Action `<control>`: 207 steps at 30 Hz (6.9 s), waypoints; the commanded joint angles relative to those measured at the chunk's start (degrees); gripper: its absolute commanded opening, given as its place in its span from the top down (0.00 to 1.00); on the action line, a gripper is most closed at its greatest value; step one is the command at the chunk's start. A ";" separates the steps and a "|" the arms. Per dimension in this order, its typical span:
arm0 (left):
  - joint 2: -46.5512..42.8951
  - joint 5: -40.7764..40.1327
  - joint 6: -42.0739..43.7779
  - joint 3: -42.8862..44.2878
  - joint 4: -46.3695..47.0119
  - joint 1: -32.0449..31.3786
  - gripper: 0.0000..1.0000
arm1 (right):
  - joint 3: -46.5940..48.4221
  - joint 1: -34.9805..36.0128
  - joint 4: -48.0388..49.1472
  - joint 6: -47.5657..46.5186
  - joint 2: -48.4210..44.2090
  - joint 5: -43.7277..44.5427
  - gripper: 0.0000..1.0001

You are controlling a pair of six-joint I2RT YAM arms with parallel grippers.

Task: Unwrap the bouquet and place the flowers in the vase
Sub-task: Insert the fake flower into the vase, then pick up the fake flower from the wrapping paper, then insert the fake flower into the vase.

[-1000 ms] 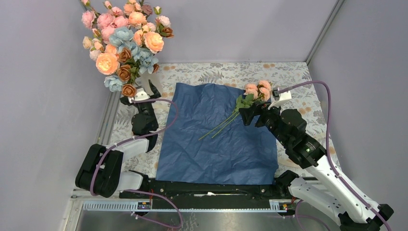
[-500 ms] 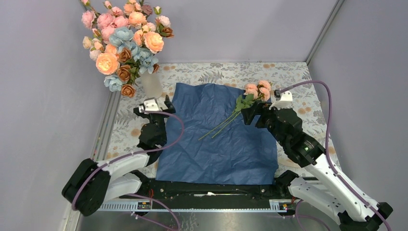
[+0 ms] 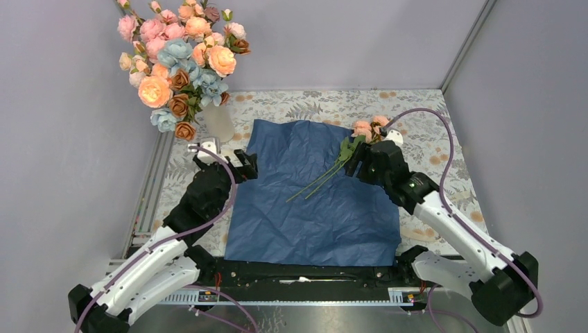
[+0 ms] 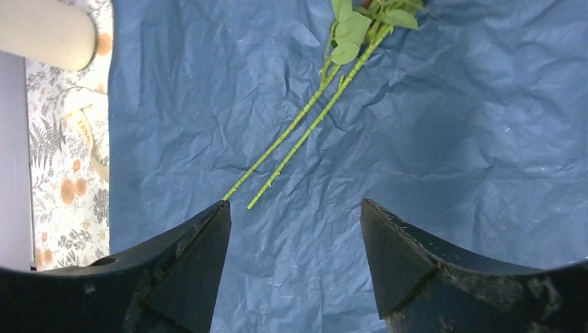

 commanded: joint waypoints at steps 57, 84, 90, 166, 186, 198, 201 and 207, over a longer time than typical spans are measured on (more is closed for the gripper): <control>9.41 52.90 13.97 18.59 -21.89 18.07 0.01 | 5.17 -15.61 32.28 14.63 46.76 -4.86 0.65; 6.70 54.26 15.07 16.93 -20.35 18.07 0.01 | -7.51 -16.14 34.28 12.35 27.61 5.24 1.00; 6.29 55.19 14.81 16.28 -19.95 17.99 0.01 | -14.14 -16.14 34.64 7.99 16.66 6.85 1.00; 14.73 57.77 -21.14 20.92 15.75 0.76 1.00 | 5.71 17.43 30.68 -18.41 -0.88 -31.20 0.94; 17.81 39.98 24.02 41.26 -22.34 6.12 1.00 | 0.81 17.19 21.59 -20.10 -8.98 -0.82 0.08; 28.74 39.39 39.32 44.57 -4.99 15.15 1.00 | -6.20 0.71 22.08 -12.04 -12.90 -6.88 0.06; 29.95 40.27 40.81 44.05 2.45 17.63 1.00 | -7.69 -3.40 22.10 -12.08 -14.16 -7.24 0.05; 31.86 36.18 45.80 40.84 20.24 18.92 1.00 | -8.78 -9.08 22.11 -11.06 -14.74 -10.28 0.05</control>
